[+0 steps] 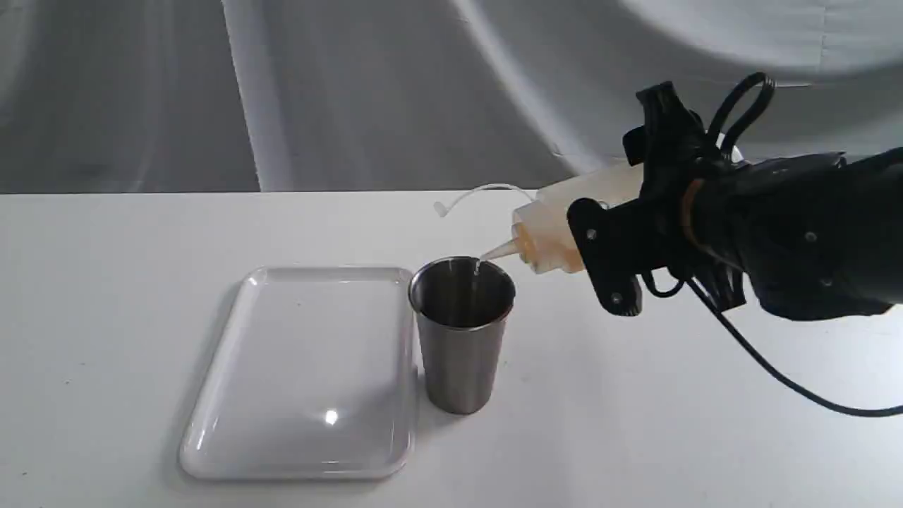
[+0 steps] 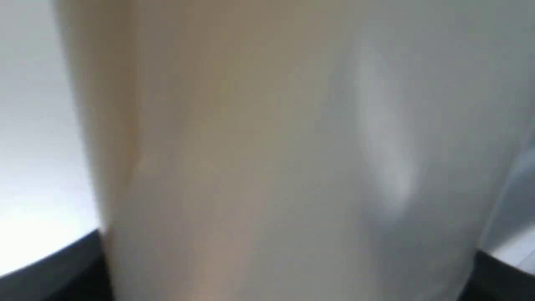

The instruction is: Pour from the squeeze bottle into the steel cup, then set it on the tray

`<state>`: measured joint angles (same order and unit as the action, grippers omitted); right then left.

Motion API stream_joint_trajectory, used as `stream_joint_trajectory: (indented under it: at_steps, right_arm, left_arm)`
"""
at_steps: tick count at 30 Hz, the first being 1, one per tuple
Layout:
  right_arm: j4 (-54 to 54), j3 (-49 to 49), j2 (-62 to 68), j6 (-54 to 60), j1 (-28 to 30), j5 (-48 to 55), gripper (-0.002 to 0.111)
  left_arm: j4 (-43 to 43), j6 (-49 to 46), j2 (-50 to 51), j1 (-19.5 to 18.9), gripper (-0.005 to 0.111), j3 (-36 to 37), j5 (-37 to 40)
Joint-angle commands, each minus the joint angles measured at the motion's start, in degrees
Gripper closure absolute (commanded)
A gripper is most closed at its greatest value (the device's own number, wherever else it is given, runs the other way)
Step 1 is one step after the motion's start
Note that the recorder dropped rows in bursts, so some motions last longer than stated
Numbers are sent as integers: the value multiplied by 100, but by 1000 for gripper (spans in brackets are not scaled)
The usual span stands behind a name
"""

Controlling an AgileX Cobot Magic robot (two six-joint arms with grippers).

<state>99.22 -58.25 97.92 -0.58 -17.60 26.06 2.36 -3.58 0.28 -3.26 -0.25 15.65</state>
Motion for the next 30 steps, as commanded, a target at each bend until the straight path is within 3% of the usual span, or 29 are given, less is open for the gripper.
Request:
stream_joint_trajectory:
  at_steps: [1,30]
  right_arm:
    - [73,-55,32,58,-28,136,92]
    - [73,-55,33,227,-50,223,92]
  left_arm:
    - [14,10,-29,-8,98,25,-42]
    - [14,10,-29,-8,98,25,-42]
